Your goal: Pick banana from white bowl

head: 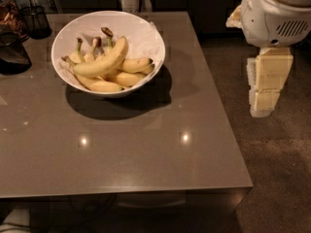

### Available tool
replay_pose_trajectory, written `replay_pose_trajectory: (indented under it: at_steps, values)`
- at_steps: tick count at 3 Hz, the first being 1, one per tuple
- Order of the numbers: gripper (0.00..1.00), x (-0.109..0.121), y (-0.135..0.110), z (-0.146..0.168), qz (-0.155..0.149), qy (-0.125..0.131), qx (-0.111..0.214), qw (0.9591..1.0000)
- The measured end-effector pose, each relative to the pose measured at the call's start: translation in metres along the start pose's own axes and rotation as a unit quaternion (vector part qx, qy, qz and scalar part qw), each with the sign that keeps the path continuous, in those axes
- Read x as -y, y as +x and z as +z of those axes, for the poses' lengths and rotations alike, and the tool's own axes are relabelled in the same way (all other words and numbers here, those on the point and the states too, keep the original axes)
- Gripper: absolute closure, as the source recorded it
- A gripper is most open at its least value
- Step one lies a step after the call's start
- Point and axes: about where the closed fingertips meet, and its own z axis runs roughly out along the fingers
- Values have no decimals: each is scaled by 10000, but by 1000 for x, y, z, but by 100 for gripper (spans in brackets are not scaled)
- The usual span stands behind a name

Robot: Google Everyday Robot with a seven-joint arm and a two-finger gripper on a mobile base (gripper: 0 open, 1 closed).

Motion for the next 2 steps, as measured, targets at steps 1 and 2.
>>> replay_pose_trajectory:
  at_steps: [1,2]
  values:
    - [0,8,-30,4,-802,-67,-144,9966]
    - [0,14,-35,0,-834,99,-87,9964]
